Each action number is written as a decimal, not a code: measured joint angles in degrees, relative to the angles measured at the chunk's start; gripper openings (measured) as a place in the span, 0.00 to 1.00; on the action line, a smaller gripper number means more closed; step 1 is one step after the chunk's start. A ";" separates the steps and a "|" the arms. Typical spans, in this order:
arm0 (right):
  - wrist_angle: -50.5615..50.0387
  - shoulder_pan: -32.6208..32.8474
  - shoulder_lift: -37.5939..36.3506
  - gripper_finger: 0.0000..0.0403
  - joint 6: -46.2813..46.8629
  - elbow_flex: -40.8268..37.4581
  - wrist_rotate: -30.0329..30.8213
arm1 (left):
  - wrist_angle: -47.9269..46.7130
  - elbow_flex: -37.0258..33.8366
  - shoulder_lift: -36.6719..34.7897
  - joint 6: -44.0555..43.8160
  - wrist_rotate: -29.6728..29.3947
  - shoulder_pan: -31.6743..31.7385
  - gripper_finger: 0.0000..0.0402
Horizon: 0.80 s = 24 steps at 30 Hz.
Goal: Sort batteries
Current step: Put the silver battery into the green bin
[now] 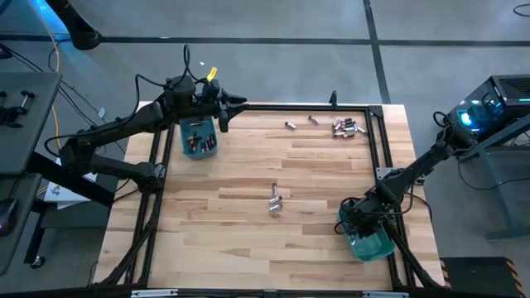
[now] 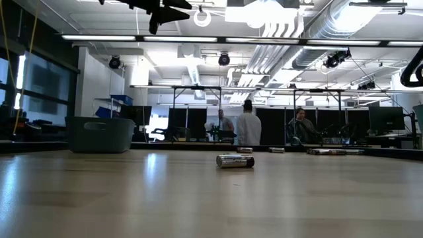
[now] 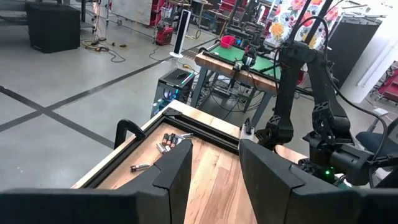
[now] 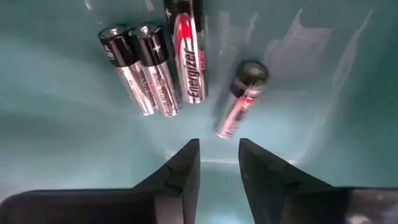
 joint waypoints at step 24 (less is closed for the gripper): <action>-23.99 -10.53 0.00 0.29 -30.07 33.94 46.67 | 0.48 0.00 0.00 -0.14 0.04 0.00 0.32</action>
